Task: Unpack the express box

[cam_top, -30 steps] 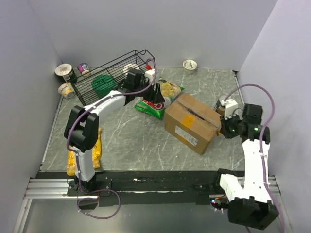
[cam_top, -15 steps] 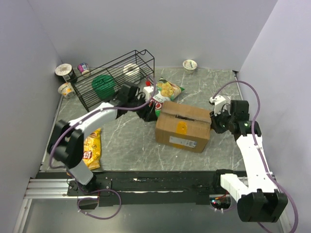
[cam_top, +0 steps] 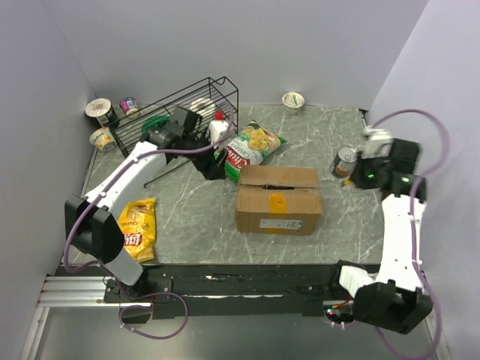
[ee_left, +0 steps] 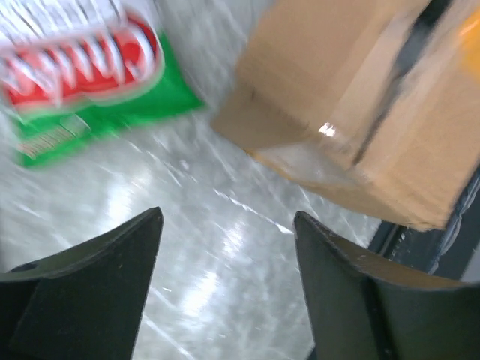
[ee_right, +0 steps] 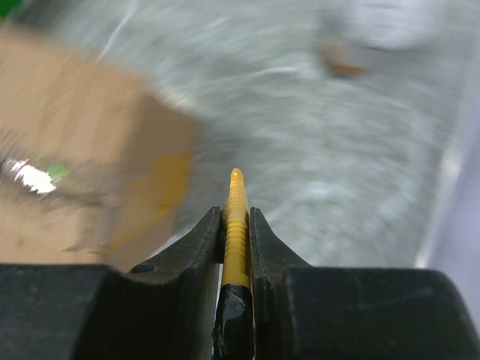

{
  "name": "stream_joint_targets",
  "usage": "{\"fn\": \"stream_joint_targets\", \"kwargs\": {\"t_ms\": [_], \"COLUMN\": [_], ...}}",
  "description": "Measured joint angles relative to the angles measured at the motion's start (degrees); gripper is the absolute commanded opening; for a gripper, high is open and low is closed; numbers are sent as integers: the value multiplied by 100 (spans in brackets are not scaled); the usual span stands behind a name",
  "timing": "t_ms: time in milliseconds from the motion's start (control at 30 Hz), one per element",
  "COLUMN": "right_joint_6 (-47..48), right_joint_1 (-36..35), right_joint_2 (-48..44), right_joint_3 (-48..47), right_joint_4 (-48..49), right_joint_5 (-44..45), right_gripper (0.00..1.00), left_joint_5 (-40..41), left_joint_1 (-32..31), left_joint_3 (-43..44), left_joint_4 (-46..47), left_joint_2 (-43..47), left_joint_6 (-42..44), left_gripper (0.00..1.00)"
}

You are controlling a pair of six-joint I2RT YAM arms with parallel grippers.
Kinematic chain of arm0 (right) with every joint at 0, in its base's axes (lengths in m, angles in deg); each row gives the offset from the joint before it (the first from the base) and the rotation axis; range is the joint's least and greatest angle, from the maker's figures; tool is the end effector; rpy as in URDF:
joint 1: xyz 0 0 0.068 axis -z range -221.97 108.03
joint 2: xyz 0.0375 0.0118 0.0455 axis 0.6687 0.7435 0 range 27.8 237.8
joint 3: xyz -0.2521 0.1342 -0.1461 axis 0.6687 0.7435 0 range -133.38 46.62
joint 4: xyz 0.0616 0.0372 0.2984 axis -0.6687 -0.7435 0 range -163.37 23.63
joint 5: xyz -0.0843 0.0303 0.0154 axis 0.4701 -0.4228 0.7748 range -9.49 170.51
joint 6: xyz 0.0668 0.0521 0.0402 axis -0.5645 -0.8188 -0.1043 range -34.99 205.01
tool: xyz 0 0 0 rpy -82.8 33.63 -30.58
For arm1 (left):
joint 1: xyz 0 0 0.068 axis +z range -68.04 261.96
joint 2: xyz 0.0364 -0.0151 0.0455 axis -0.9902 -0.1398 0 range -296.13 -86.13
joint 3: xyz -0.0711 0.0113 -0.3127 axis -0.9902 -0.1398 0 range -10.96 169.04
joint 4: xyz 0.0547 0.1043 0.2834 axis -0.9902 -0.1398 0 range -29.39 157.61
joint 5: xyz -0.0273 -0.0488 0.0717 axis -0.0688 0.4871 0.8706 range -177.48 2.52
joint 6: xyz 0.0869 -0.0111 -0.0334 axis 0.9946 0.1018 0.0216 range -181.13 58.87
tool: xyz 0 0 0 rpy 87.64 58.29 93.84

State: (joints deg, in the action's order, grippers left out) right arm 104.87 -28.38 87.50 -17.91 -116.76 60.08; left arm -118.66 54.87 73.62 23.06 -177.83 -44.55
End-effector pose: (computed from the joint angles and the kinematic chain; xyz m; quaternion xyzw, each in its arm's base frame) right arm 0.2560 -0.0314 0.3591 -0.1168 0.9061 0.0501 0.4036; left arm 0.3525 -0.2295 0.3351 0.4203 0.8118 -0.2817 0.2915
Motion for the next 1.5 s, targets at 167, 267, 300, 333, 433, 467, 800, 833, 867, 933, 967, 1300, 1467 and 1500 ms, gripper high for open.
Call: {"fn": "stream_joint_targets", "kwargs": {"t_ms": [167, 267, 300, 333, 433, 467, 800, 833, 867, 933, 967, 1300, 1467, 1500], "right_joint_6": [-730, -1123, -1204, -1292, -1460, -1519, -2041, -2041, -2041, -1969, -1906, -1290, -1362, -1362], "right_joint_1": [1508, 1928, 2035, 2114, 2212, 2201, 2319, 2352, 2420, 2533, 2573, 1458, -96, -249], "right_joint_2": [-238, -435, -511, -579, -765, -763, -483, -476, -450, -409, -382, -367, -1156, -1263], "right_joint_3": [-595, -586, -520, -431, 125, 348, 1215, 1215, 1207, 1182, 1156, 1528, 2507, 2601], "right_joint_4": [-39, -66, -39, -2, 299, 398, 1268, 1276, 1259, 1228, 1191, 1381, 1829, 1921], "right_joint_5": [-640, -1338, -1609, -1878, -2736, -3014, -4059, -4044, -3993, -3810, -3635, -1375, 435, 699], "right_gripper": [0, 0, 0, 0, 0, 0, 0, 0, 0, 0, 0, 0, 0, 0], "left_joint_5": [-437, -579, -608, -619, -713, -745, -1233, -1285, -1353, -1451, -1480, -1445, -1141, -1095], "left_joint_1": [-33, -219, -330, -420, -719, -787, -780, -782, -785, -796, -798, -632, -520, -501], "left_joint_3": [813, 1086, 1266, 1471, 2225, 2404, 3134, 3112, 3101, 3099, 3099, 2745, 2391, 2323], "left_joint_4": [376, 828, 940, 981, 1285, 1368, 1786, 1853, 1921, 2074, 2140, 2566, 2577, 2581], "left_joint_2": [13, -142, -315, -479, -1263, -1528, -3014, -3021, -3021, -3021, -3021, -2793, -2424, -2330], "left_joint_6": [39, -225, -278, -313, -487, -570, -1340, -1440, -1530, -1641, -1679, -1932, -1912, -1897], "left_gripper": [86, 84, 84, 83, 83, 83, 83, 83, 82, 82, 82, 82, 82, 82]}}
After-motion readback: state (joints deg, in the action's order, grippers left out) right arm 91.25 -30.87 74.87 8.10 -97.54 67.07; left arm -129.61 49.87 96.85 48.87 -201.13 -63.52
